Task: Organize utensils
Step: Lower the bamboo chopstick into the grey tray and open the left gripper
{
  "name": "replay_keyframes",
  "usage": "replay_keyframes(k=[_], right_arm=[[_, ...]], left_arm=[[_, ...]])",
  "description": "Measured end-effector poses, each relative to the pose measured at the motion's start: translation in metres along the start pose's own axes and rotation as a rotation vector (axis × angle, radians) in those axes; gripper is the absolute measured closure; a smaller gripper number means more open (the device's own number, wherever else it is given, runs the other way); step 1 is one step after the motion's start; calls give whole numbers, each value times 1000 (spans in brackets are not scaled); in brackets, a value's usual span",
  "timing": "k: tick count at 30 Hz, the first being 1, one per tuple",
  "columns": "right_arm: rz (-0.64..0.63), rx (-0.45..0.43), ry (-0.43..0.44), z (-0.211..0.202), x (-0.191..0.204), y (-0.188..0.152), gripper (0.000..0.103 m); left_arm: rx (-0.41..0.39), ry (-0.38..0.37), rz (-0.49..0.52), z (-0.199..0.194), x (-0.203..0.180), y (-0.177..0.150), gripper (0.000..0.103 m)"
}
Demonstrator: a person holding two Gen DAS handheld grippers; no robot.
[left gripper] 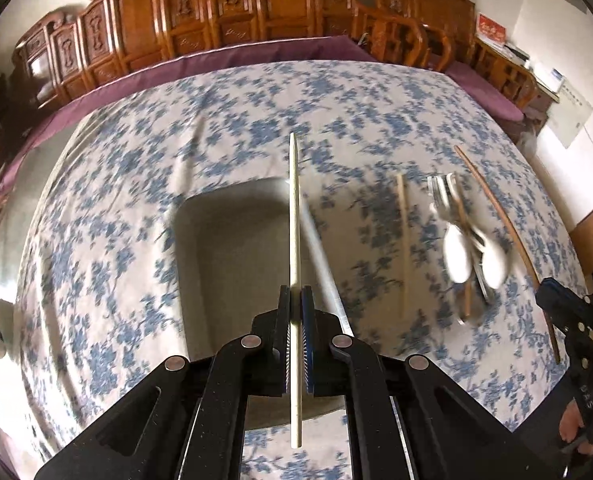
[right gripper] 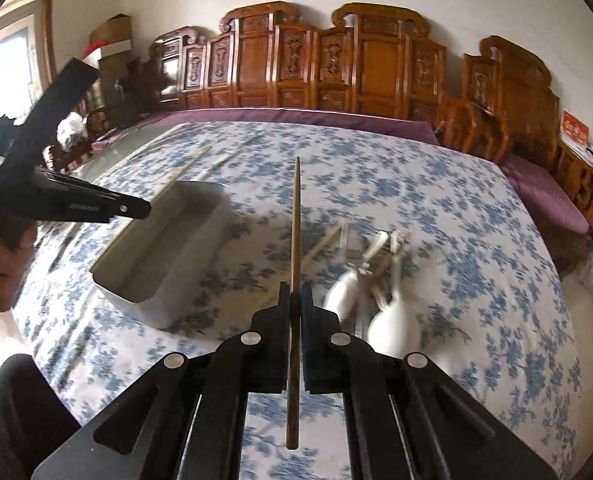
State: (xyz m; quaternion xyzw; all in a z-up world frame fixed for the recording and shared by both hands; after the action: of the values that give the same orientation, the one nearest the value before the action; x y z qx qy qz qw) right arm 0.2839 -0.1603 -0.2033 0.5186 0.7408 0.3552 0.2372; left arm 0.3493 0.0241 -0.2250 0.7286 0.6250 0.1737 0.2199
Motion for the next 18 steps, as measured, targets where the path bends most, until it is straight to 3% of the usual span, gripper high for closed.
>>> replay_keyframes(k=[10,12,15,18], right_arm=[[-51,7,53,10,45,21,97],[-64,10,64,13,54,25,97],[-68,15,81,19,65,28,97],[-68,25,95,27,74,31,97]], left_arm=[[50,15,-25,25,25,-13,98],[51,19,-33,28,30,-15,95],[30,19,-44,28,38,-16,81],[20,19,-57,25,45,-18,80]])
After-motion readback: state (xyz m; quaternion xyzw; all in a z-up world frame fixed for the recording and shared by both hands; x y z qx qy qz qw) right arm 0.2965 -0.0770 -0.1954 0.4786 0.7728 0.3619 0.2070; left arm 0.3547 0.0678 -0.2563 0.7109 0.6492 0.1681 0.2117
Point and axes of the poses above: each gripper's, at about its wrist camera, not at the fingertips, and z roughly the way its jaws point, x to its left, y to its top, the point moved 6 cm from there along z, roughly the way its jaws point, and after that the axes turned 4 degrees about -x, right-handed, at the moved point
